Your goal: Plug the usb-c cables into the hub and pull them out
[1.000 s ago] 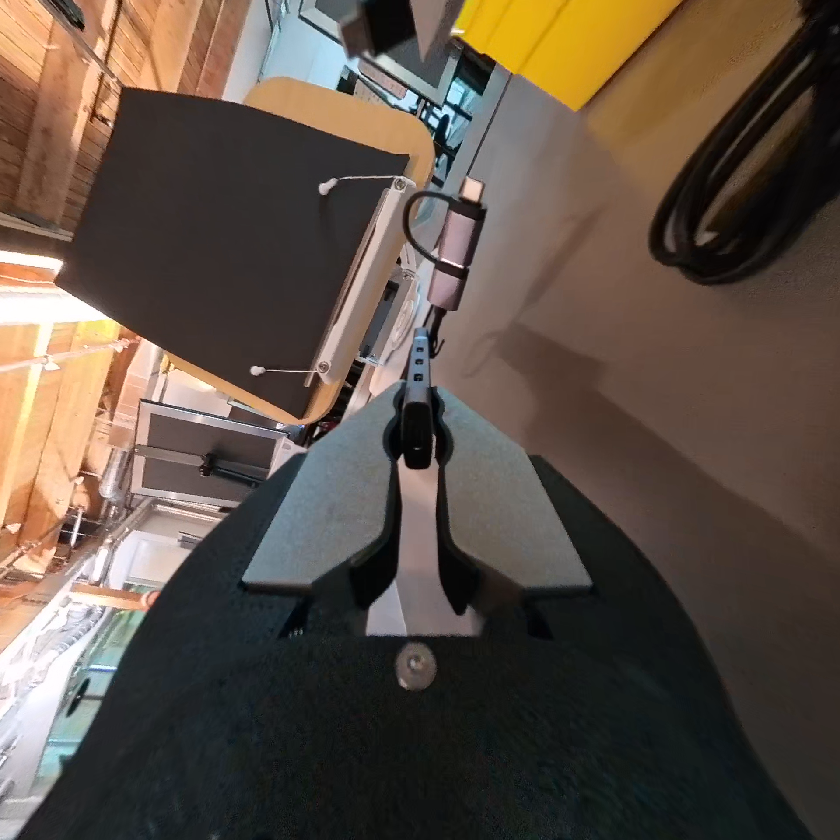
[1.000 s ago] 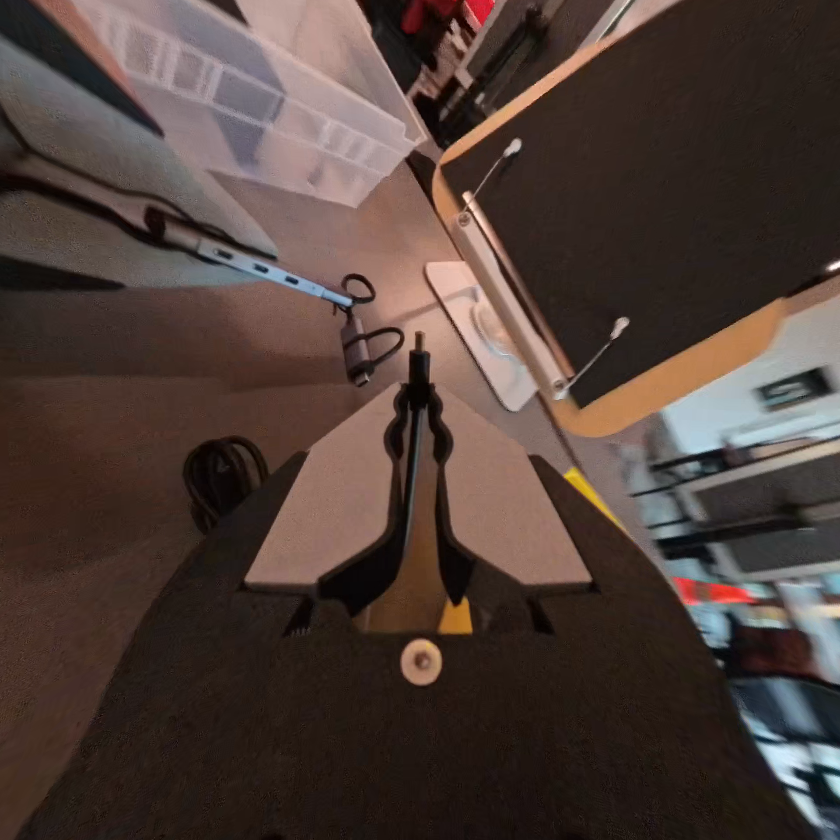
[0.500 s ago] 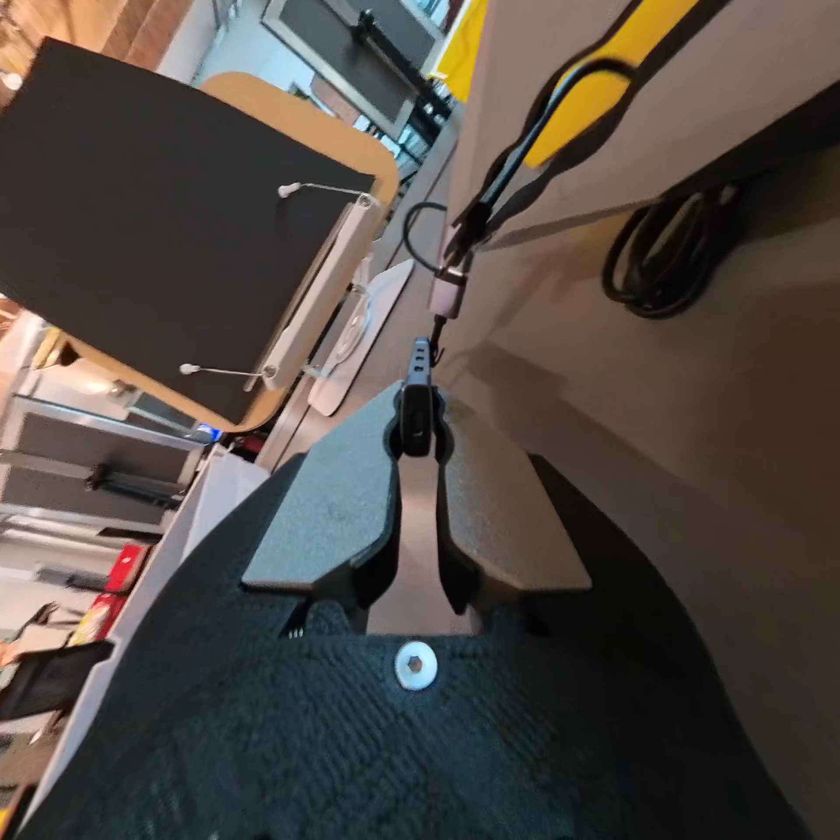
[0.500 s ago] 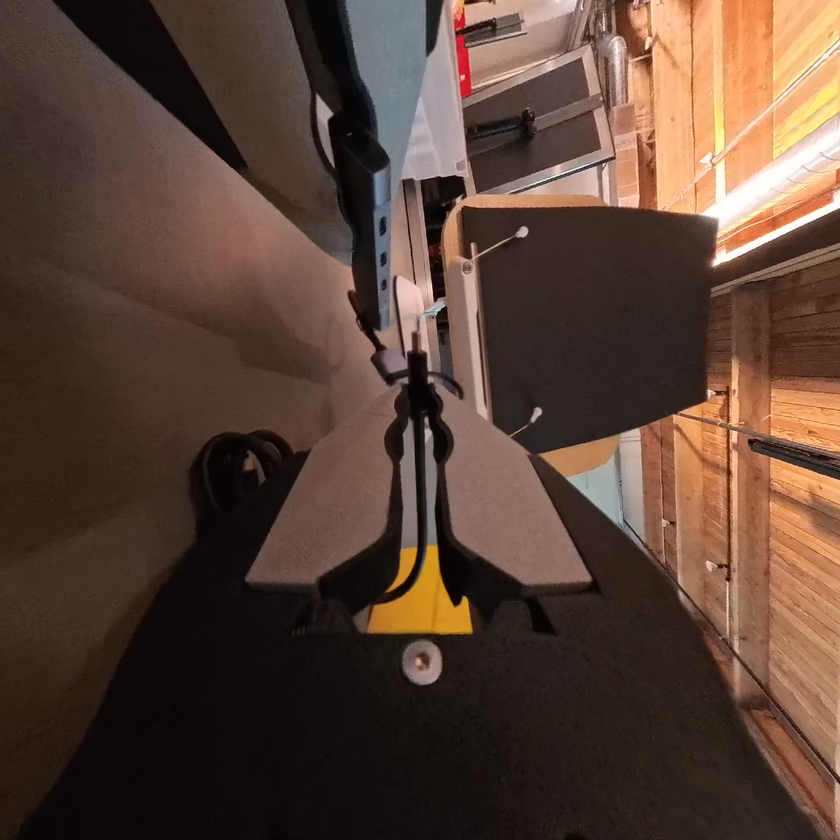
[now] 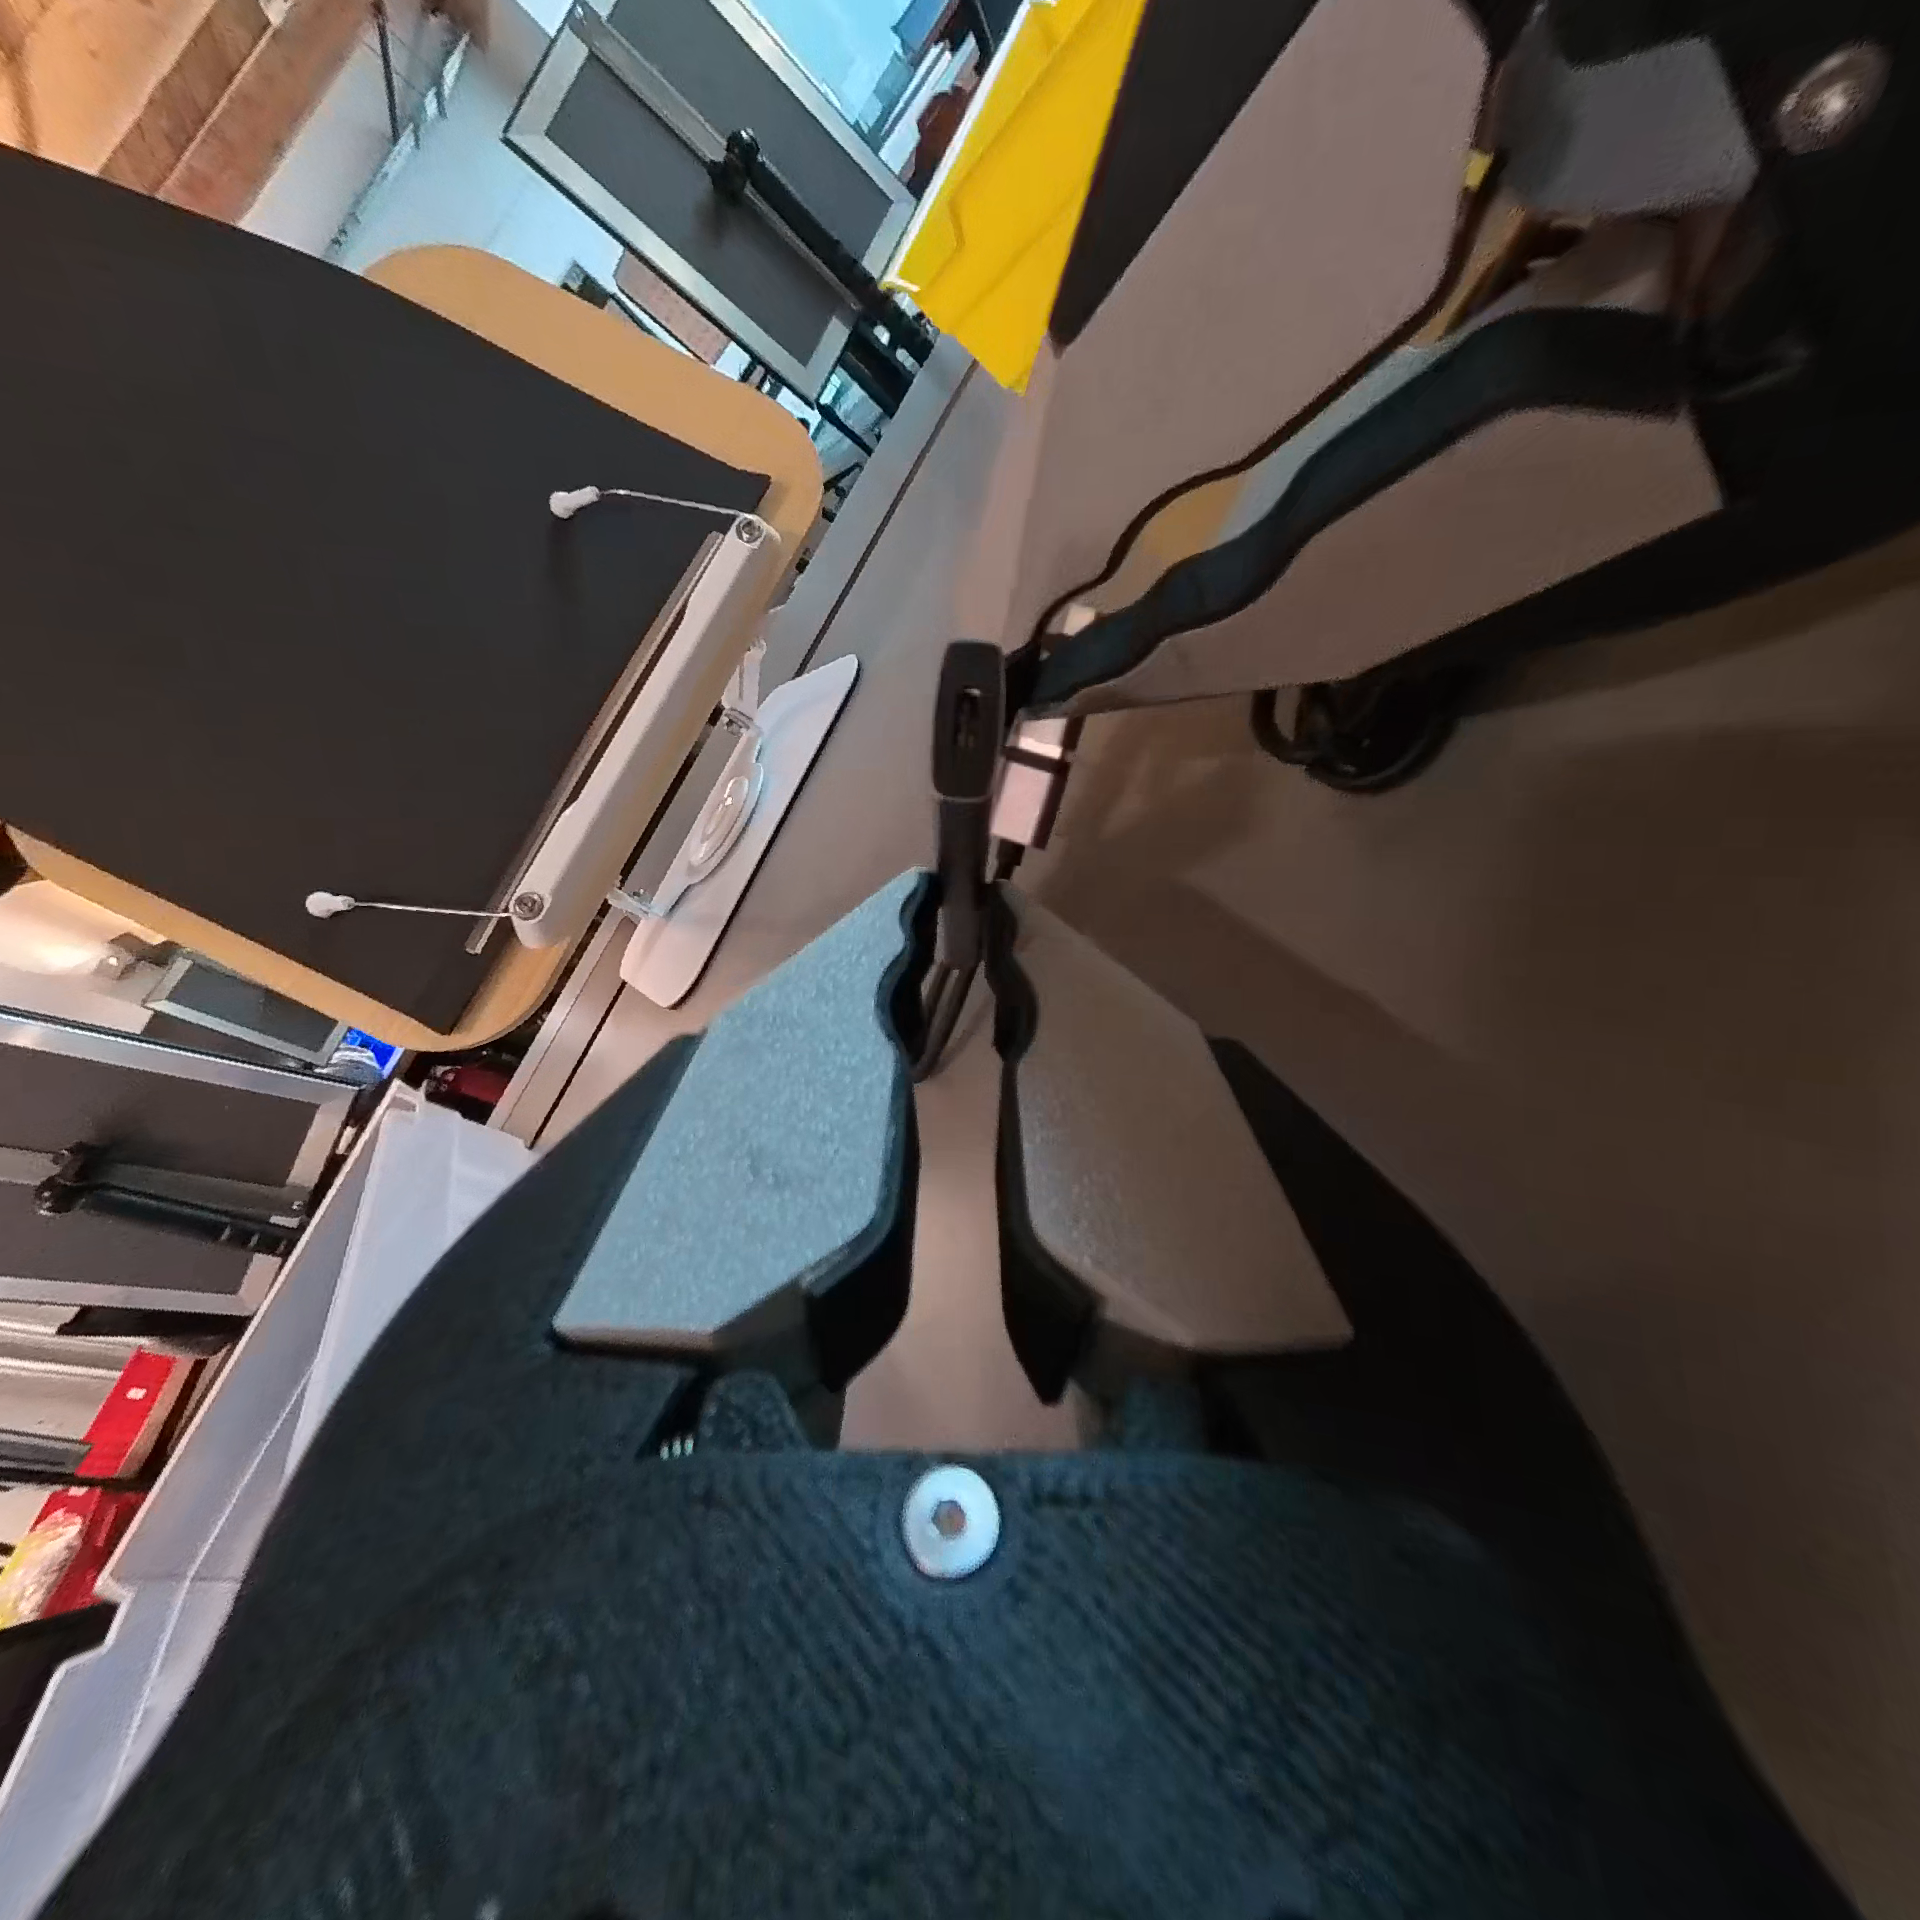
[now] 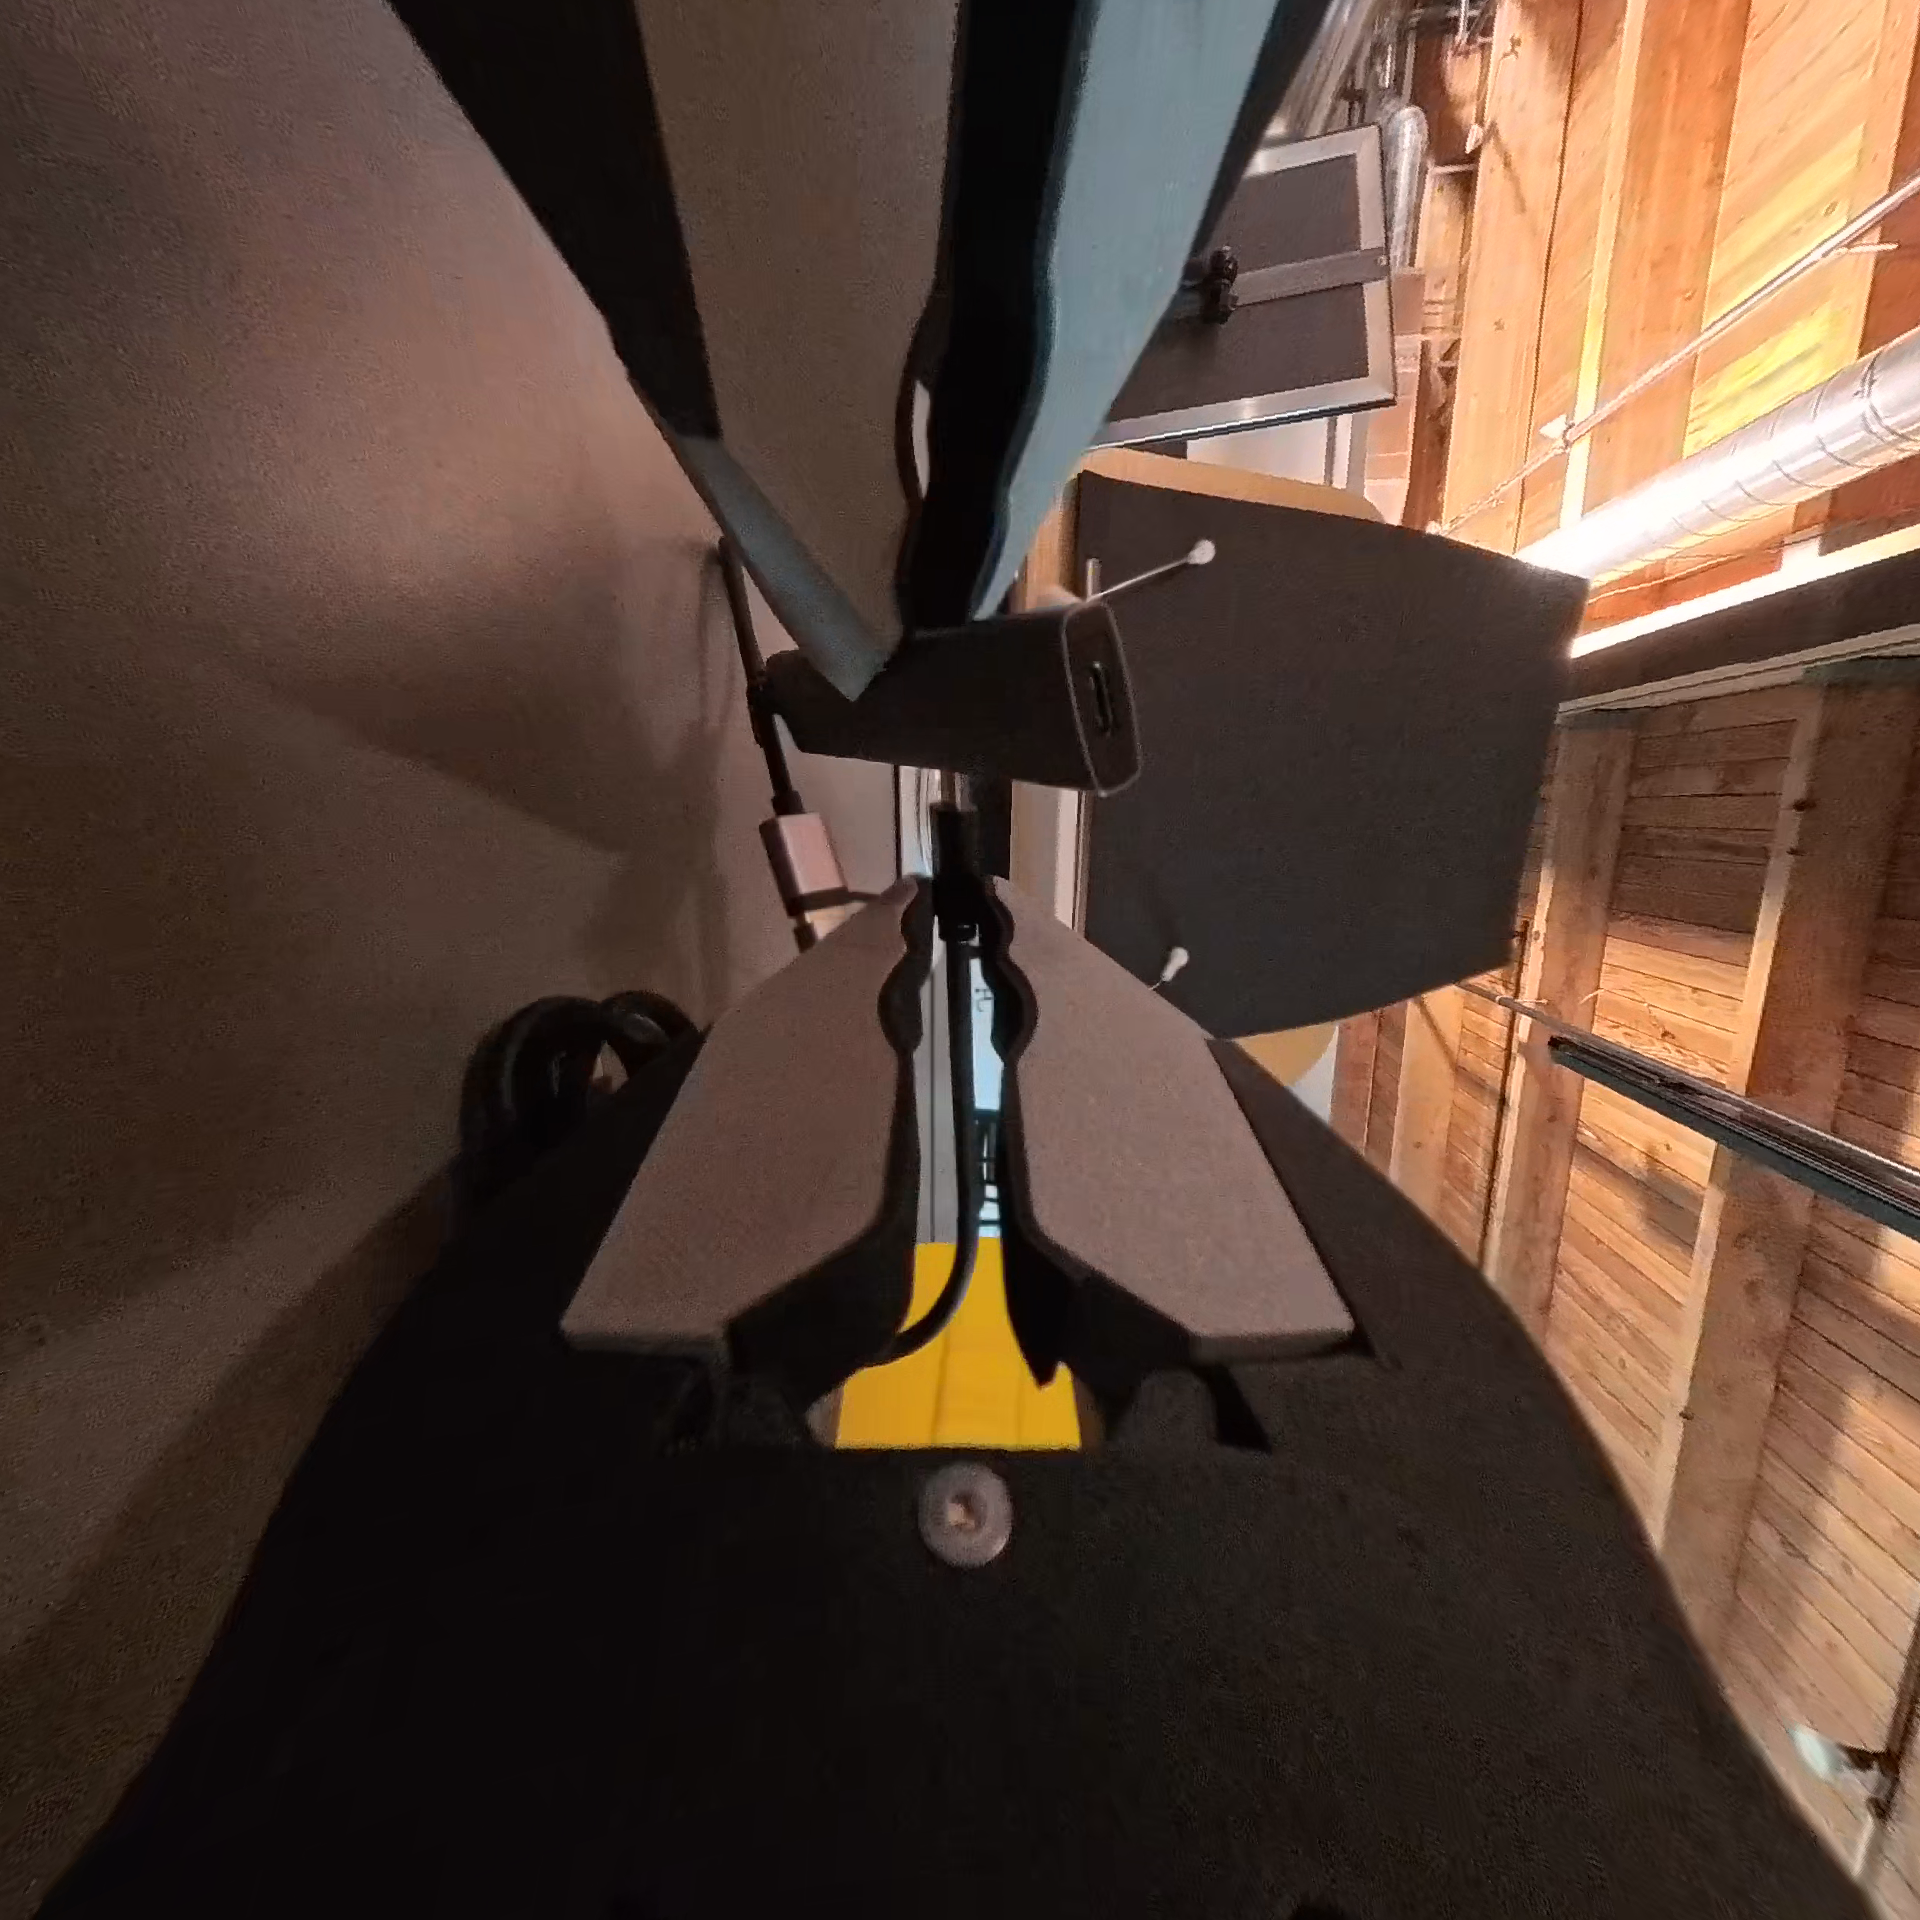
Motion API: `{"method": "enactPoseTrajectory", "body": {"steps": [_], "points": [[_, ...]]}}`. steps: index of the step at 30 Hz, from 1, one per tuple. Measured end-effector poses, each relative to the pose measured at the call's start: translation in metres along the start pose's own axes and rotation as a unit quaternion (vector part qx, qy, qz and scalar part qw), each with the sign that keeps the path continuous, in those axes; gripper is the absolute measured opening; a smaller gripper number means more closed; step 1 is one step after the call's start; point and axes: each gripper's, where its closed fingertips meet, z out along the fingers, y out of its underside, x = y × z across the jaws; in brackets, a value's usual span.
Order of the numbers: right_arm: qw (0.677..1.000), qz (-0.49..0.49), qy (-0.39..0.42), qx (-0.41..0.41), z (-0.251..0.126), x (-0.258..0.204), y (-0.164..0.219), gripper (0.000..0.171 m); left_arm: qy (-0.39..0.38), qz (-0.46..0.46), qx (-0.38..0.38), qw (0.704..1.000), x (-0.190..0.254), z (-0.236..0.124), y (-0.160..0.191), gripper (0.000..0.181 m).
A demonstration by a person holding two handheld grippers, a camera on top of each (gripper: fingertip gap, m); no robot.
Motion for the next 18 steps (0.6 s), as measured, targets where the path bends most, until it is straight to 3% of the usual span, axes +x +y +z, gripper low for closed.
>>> {"method": "enactPoseTrajectory", "body": {"steps": [8,18], "points": [[1.000,0.007,-0.009,0.002,0.000,-0.002,0.000,0.005,0.008,-0.020,0.018,1.000,-0.005,-0.001,0.000,0.005],[0.999,0.026,-0.013,-0.028,0.004,0.000,0.012,0.005,0.016,0.024,0.052,0.998,0.001,-0.003,-0.008,0.006]]}}
